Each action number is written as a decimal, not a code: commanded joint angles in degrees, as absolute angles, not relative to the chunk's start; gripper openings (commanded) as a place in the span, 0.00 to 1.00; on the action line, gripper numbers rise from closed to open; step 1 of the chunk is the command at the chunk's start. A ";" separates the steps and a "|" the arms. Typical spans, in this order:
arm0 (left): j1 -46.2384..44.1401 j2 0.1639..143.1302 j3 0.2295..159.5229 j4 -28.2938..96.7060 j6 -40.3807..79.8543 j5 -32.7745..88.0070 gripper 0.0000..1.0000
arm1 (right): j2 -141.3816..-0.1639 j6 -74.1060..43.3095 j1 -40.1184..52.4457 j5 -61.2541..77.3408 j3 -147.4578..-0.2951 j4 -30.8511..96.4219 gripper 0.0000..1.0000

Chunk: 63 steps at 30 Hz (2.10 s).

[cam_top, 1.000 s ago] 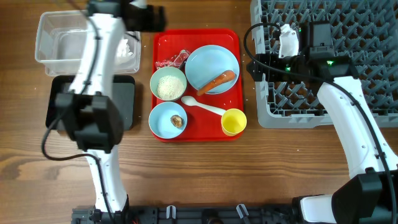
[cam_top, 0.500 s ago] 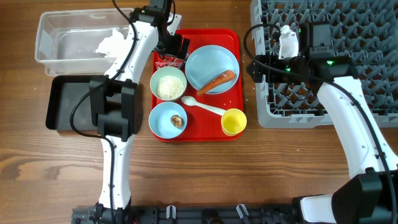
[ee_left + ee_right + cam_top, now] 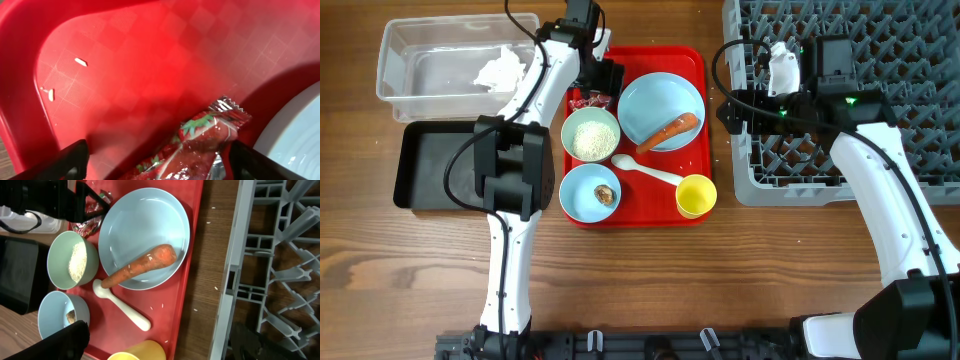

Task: Sort waste into correct bins and load items into the dishwasher rack
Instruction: 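Return the left gripper to the tray and grasp the red wrapper, then carry the red wrapper left and drop it into the clear bin, then reach the left gripper to the blue plate and grasp the carrot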

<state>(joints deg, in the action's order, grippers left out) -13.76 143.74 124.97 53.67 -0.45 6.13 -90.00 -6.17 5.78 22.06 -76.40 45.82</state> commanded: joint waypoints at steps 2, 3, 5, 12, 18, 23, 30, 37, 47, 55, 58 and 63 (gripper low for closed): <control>-13.78 146.28 124.70 54.33 1.98 8.73 0.84 | -90.54 -6.59 5.61 23.00 -77.23 45.71 0.93; -13.82 147.11 124.70 55.13 1.96 8.71 0.82 | -90.54 -6.61 5.61 23.00 -77.25 45.71 0.93; -13.82 148.20 124.70 55.59 1.96 8.69 0.73 | -90.54 -6.59 5.61 23.03 -77.25 45.71 0.93; -13.82 147.33 125.05 56.01 2.00 8.71 0.04 | -90.54 -6.61 5.61 23.03 -77.25 45.74 0.93; -13.30 138.96 129.14 57.67 2.48 8.69 0.04 | -90.54 -6.63 5.61 23.03 -77.25 45.82 0.93; -12.47 130.37 129.34 58.06 3.73 8.45 0.04 | -90.54 -6.63 5.61 23.03 -77.25 46.19 0.93; -7.77 124.46 129.34 60.84 10.26 -3.03 0.04 | -90.54 -6.63 5.61 23.00 -77.23 47.07 0.93; 3.70 127.11 129.32 61.04 14.20 -3.73 0.04 | -90.54 -6.66 5.61 23.03 -77.23 47.05 0.93; 7.11 130.17 129.34 59.79 14.15 -0.12 1.00 | -90.54 -7.68 5.61 23.03 -77.23 47.00 0.93; 3.81 126.52 129.34 62.17 7.46 23.29 0.89 | -90.54 -7.66 5.61 23.03 -77.23 47.11 0.93; -0.14 126.48 129.34 65.76 3.27 23.38 0.89 | -90.54 -7.68 5.61 23.05 -77.23 47.03 0.93; -9.76 126.48 129.34 71.05 -6.94 23.29 0.90 | -88.27 -7.51 5.04 26.52 -77.49 46.87 0.92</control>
